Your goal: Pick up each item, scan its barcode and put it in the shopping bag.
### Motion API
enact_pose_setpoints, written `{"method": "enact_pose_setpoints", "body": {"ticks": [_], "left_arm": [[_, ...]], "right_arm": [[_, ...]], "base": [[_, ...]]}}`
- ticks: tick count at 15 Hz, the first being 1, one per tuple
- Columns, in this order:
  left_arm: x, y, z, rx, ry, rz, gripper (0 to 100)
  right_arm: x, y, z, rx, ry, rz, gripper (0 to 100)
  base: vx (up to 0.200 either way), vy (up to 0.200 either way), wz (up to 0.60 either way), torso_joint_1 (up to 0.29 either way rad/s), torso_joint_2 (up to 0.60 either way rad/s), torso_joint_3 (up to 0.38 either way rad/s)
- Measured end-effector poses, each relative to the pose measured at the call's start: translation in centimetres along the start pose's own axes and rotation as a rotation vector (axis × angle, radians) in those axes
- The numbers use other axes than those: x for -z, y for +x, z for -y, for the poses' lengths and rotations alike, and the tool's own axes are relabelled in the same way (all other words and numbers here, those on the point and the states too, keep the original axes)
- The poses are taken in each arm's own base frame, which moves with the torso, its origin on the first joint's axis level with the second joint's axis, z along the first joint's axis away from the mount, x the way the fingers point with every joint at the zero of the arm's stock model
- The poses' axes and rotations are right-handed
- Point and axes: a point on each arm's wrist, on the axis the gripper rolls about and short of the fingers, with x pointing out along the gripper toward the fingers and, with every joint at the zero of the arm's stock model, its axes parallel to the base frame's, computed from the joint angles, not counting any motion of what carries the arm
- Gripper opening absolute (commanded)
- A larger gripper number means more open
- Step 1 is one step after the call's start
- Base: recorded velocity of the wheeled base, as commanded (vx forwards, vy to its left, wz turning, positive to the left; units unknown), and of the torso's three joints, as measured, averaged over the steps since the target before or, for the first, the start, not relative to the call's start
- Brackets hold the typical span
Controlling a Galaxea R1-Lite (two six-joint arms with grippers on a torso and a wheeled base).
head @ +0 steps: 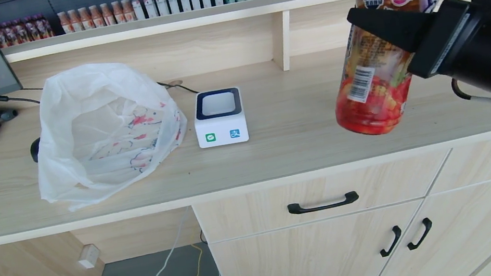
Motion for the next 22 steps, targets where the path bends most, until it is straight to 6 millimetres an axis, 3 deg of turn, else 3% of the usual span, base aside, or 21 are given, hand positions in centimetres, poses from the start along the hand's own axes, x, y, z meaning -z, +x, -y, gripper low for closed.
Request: {"method": "enact_pose_setpoints", "body": {"ticks": [4, 11, 15, 22], "left_arm": [[0.0, 0.0, 0.0, 0.0, 0.0, 0.0, 0], [0.0, 0.0, 0.0, 0.0, 0.0, 0.0, 0], [0.0, 0.0, 0.0, 0.0, 0.0, 0.0, 0], [0.0, 0.0, 0.0, 0.0, 0.0, 0.0, 0]], "right_arm": [[0.1, -1.8, 0.2, -0.027, 0.021, -0.008, 0], [0.1, -2.3, -0.5, -0.374, 0.097, -0.012, 0], [-0.1, -1.4, -0.9, -0.518, 0.193, 0.066, 0], [2.1, 0.8, -2.8, -0.704, 0.344, 0.089, 0]], "base": [[0.0, 0.0, 0.0, 0.0, 0.0, 0.0], [0.0, 0.0, 0.0, 0.0, 0.0, 0.0], [0.0, 0.0, 0.0, 0.0, 0.0, 0.0], [0.0, 0.0, 0.0, 0.0, 0.0, 0.0]]}}
